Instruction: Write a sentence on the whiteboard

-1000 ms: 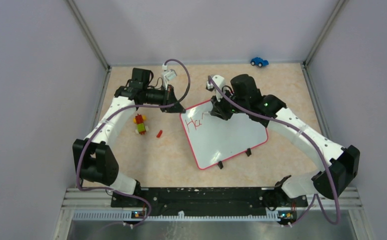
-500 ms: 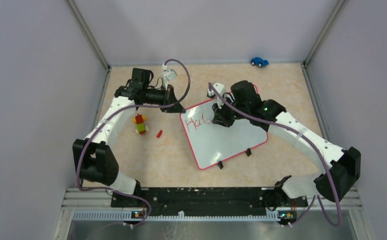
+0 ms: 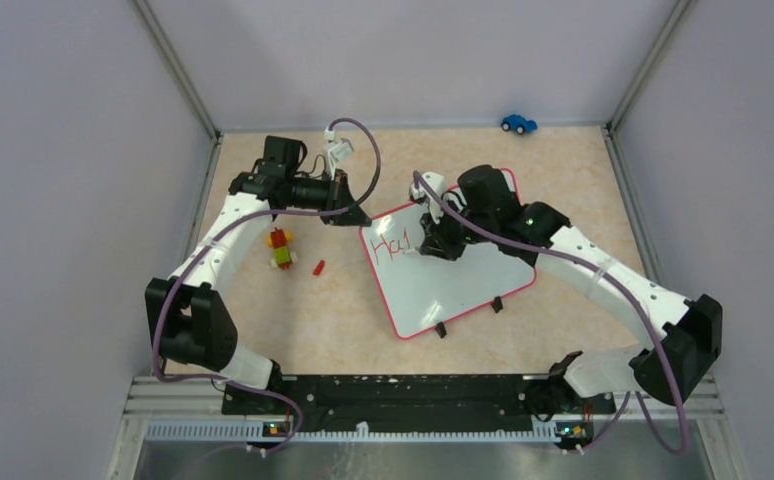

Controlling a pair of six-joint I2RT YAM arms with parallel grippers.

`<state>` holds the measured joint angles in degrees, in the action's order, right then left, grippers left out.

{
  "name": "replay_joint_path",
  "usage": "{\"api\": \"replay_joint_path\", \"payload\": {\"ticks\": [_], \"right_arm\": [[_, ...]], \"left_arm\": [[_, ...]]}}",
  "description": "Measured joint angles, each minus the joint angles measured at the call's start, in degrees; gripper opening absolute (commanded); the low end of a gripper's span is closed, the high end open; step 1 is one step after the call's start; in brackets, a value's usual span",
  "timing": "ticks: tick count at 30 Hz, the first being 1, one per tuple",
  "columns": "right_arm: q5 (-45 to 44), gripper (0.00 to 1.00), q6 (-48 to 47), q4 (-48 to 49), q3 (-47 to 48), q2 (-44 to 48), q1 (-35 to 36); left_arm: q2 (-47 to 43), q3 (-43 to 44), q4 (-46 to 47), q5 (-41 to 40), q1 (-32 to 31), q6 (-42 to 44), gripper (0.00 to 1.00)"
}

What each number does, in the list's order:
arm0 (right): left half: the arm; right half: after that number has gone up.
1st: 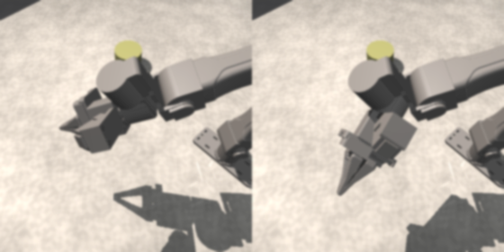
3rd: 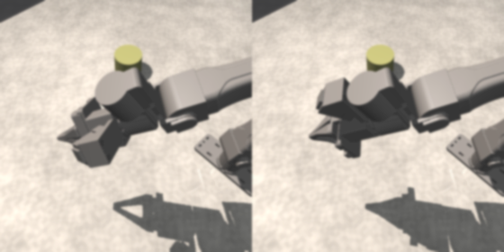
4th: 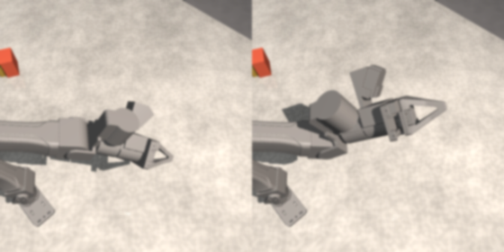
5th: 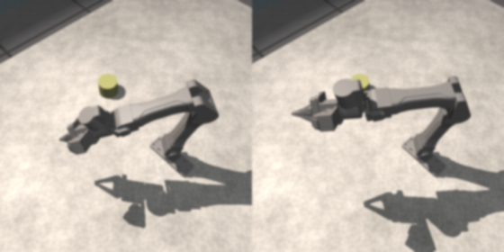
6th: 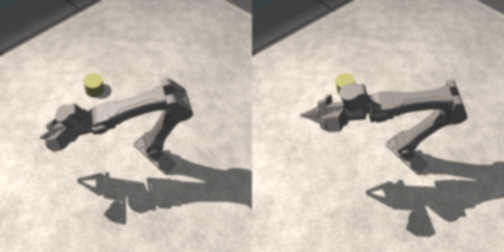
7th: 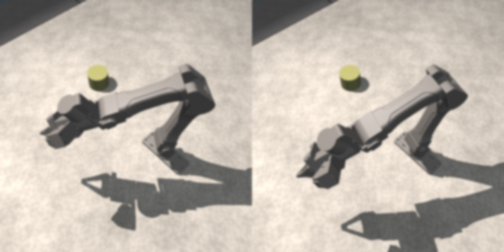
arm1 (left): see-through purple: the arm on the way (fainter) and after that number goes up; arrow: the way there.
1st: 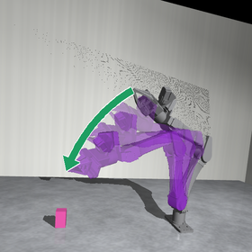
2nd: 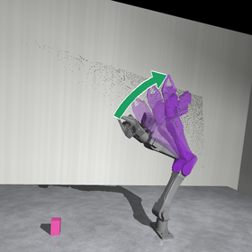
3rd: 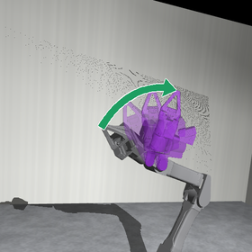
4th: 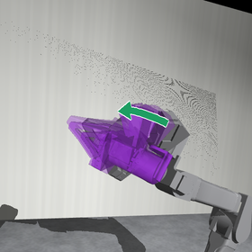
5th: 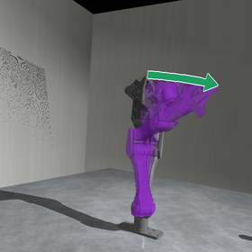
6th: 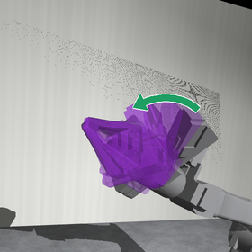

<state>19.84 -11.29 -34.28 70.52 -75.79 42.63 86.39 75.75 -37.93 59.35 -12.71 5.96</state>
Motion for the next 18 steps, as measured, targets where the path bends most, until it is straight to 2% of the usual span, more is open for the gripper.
{"api": "replay_joint_path", "payload": {"ticks": [18], "right_arm": [[-2.75,0.0,1.05,0.96,3.1,-0.02,-2.29]], "left_arm": [[-0.02,0.0,0.0,0.11,-0.04,-0.02,0.0]]}}
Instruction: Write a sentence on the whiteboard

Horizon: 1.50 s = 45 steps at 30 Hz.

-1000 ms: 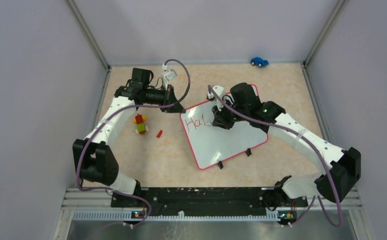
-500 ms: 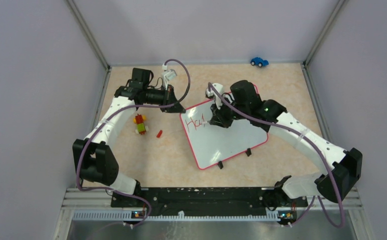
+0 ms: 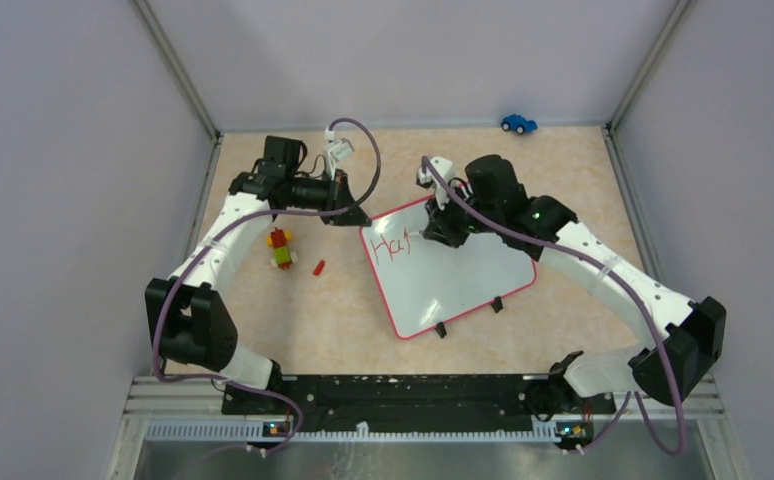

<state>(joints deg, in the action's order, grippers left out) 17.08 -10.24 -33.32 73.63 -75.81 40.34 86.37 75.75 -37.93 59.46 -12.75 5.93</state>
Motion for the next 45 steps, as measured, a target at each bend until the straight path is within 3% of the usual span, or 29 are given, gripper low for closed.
{"api": "replay_joint_path", "payload": {"ticks": [45], "right_arm": [[-0.07,0.0,0.07,0.28,-2.78,0.46,-0.74]], "left_arm": [[-0.11,0.0,0.2,-0.57,-0.09,0.07,0.0]]}}
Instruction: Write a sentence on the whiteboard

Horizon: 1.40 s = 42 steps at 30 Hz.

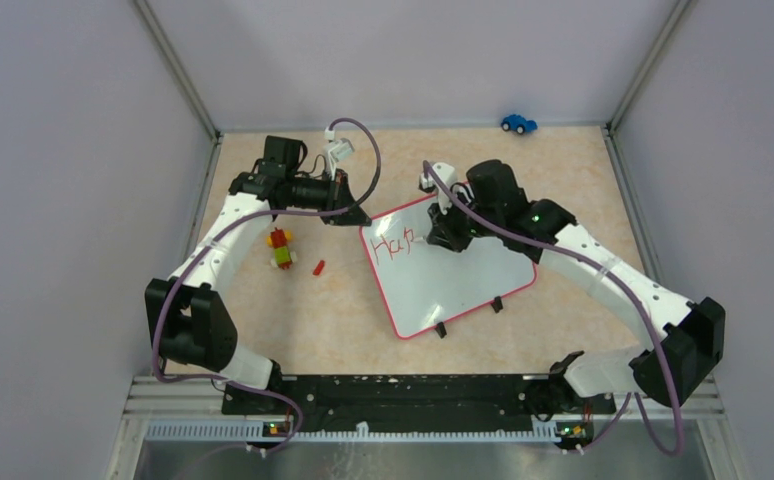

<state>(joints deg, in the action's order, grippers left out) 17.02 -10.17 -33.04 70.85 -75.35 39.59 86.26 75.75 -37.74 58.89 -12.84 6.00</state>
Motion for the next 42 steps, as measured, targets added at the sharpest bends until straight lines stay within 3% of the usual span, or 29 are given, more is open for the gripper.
{"api": "replay_joint_path", "payload": {"ticks": [42], "right_arm": [[-1.97,0.0,-1.16,-2.1,3.26,-0.48,-1.55]], "left_arm": [[-0.13,0.0,-0.09,0.2,-0.07,0.02,0.0]]}}
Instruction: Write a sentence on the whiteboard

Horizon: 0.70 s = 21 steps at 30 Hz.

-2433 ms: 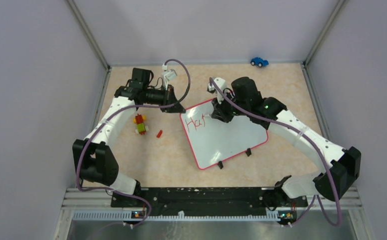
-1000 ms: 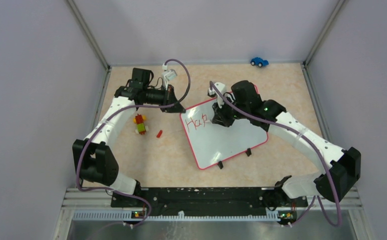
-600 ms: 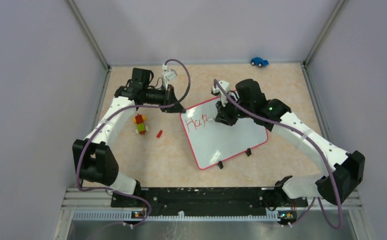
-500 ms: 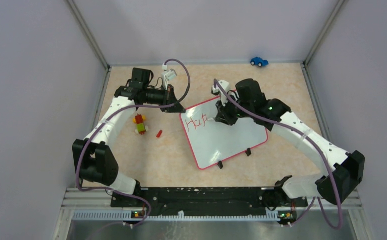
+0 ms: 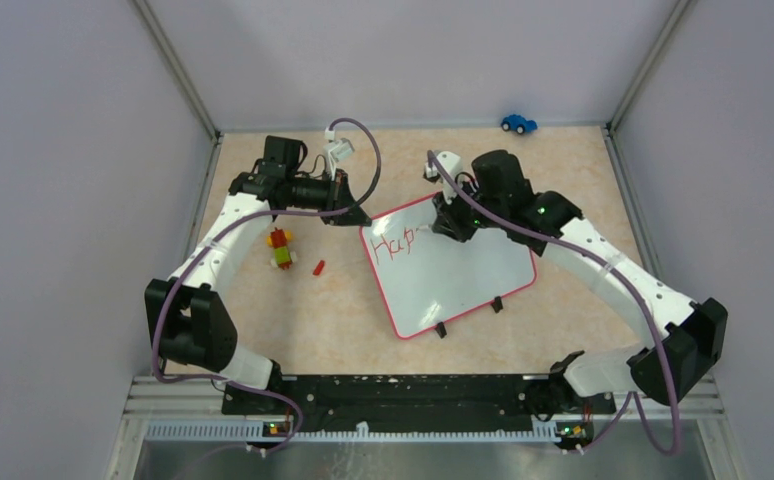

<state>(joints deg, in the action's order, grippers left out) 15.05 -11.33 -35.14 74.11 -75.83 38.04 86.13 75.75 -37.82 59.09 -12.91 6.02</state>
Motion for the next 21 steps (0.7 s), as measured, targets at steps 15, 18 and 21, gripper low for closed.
{"api": "replay_joint_path", "payload": {"ticks": [15,18,21], "right_arm": [[-1.25,0.0,-1.07,-0.17,3.21,-1.62,-0.63],[-1.16,0.0,-1.07,-0.17,3.17,-1.62,-0.68],[-0.98,0.0,-1.05,0.04,2.69,-1.44,-0.7]], "left_arm": [[0.0,0.0,0.09,-0.46,0.0,0.13,0.0],[-0.02,0.0,0.09,-0.46,-0.02,0.13,0.0],[-0.02,0.0,0.09,-0.5,-0.02,0.15,0.0]]}}
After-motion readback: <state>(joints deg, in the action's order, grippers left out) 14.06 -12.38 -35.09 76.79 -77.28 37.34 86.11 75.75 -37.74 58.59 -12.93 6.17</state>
